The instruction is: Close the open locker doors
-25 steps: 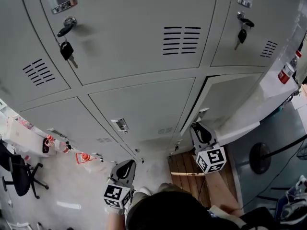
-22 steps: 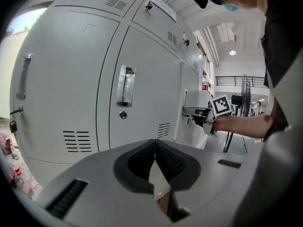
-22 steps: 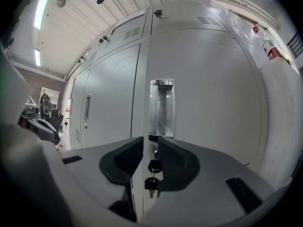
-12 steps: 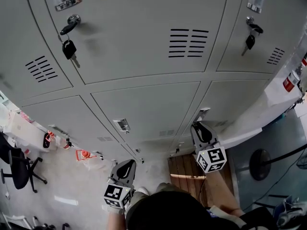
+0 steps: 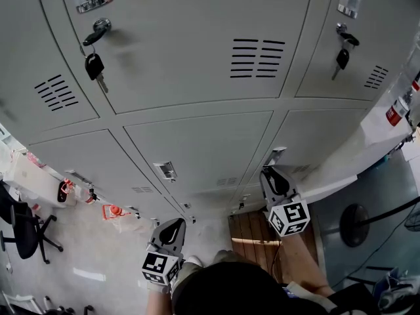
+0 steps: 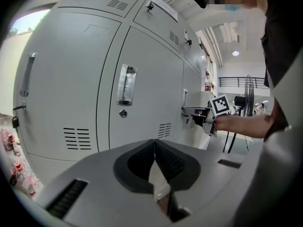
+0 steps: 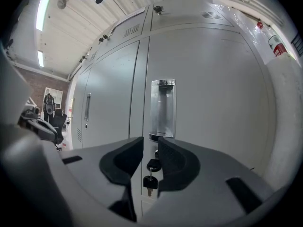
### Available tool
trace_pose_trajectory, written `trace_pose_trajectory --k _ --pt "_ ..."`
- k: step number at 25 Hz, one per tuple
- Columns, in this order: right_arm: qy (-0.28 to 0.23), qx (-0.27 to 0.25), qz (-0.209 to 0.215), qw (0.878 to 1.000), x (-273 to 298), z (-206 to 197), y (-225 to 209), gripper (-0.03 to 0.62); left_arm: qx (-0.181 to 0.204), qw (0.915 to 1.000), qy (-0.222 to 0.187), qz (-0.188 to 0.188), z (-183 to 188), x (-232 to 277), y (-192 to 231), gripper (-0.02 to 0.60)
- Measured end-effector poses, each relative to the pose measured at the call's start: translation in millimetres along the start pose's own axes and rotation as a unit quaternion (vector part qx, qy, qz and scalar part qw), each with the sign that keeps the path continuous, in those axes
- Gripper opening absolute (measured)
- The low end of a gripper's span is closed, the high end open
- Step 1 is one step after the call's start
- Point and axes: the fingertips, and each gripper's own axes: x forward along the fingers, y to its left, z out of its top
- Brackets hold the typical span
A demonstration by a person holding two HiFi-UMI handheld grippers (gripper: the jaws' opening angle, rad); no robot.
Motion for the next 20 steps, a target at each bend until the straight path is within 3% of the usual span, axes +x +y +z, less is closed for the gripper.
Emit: trace_pose_trajectory --k 9,20 --pt "0.006 0.005 0.004 1.0 -22 -2 13 0.098 0.0 0.9996 0.004 -0.028 -3 6 -10 0.009" --pt "0.03 0.008 -0.002 1.0 -65 -17 36 0.087 -0.002 0.9953 0.014 -0.096 -3 25 -38 0.009"
